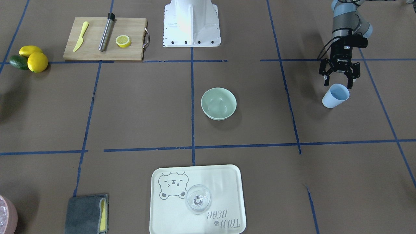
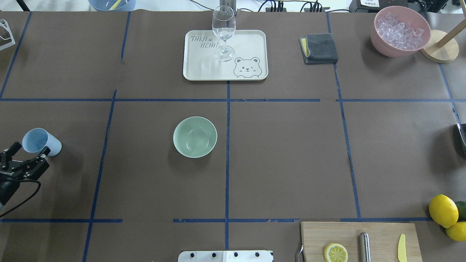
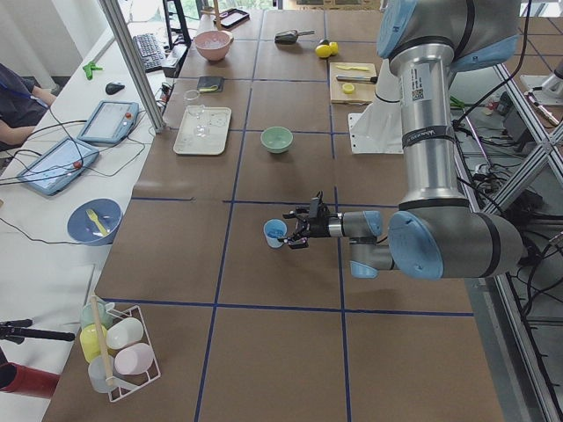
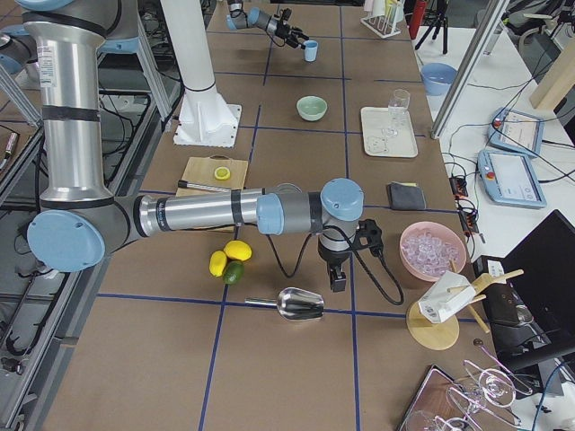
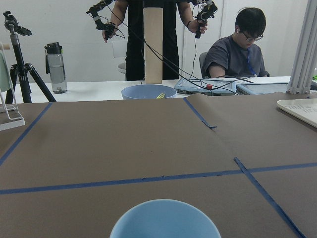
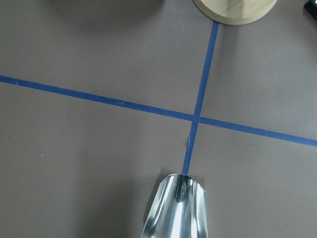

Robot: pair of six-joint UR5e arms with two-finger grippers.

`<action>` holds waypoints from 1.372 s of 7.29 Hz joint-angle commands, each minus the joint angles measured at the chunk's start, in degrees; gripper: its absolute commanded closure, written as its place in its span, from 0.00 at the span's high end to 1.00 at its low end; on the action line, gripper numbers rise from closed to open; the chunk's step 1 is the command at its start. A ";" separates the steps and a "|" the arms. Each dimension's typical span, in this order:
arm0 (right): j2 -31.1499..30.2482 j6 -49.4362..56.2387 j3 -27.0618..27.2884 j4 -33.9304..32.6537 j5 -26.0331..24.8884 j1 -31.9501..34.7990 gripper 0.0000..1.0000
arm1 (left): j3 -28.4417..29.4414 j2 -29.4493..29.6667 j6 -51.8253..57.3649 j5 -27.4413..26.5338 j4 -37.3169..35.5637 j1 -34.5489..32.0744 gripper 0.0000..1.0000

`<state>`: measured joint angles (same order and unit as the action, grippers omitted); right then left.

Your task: Pour ice into bowl

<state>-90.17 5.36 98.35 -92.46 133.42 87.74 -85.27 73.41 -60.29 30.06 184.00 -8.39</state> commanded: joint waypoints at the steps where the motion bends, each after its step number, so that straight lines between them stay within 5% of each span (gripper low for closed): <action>1: 0.00 0.00 0.00 0.00 0.00 -0.02 1.00 | 3.35 2.34 0.08 -1.84 0.39 0.13 1.00; 10: 0.08 0.09 -0.09 0.00 -0.09 0.15 1.00 | 5.90 5.16 -0.35 1.48 0.04 -3.37 1.00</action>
<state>-90.09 5.45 98.27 -92.46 133.33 87.83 -79.43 77.97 -60.57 30.50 184.06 -10.14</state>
